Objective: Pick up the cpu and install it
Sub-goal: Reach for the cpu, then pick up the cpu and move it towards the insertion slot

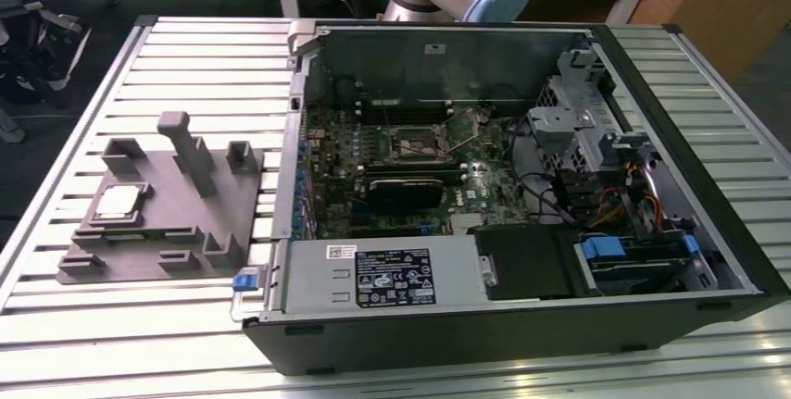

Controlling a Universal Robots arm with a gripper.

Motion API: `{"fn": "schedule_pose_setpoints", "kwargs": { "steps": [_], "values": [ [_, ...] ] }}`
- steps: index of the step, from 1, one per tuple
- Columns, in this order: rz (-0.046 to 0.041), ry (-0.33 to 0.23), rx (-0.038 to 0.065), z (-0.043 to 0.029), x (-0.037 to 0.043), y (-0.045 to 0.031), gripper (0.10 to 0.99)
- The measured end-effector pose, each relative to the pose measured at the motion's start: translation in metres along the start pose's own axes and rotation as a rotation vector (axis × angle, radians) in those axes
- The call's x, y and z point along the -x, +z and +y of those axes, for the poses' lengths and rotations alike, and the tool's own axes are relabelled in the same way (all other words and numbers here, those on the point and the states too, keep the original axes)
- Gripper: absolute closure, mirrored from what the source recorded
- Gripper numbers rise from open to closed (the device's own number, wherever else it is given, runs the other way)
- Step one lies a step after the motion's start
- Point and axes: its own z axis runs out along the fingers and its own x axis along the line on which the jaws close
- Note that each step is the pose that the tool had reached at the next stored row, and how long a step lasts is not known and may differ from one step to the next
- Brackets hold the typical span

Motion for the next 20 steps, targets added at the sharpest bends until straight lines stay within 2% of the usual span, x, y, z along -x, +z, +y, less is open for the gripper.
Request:
{"fn": "schedule_pose_setpoints", "kwargs": {
  "steps": [12,20],
  "values": [
    [0.0007,0.000,0.000,-0.0009,-0.0226,0.0032,0.980],
    [0.0005,0.000,0.000,-0.0013,-0.0331,0.0061,0.980]
  ]
}}
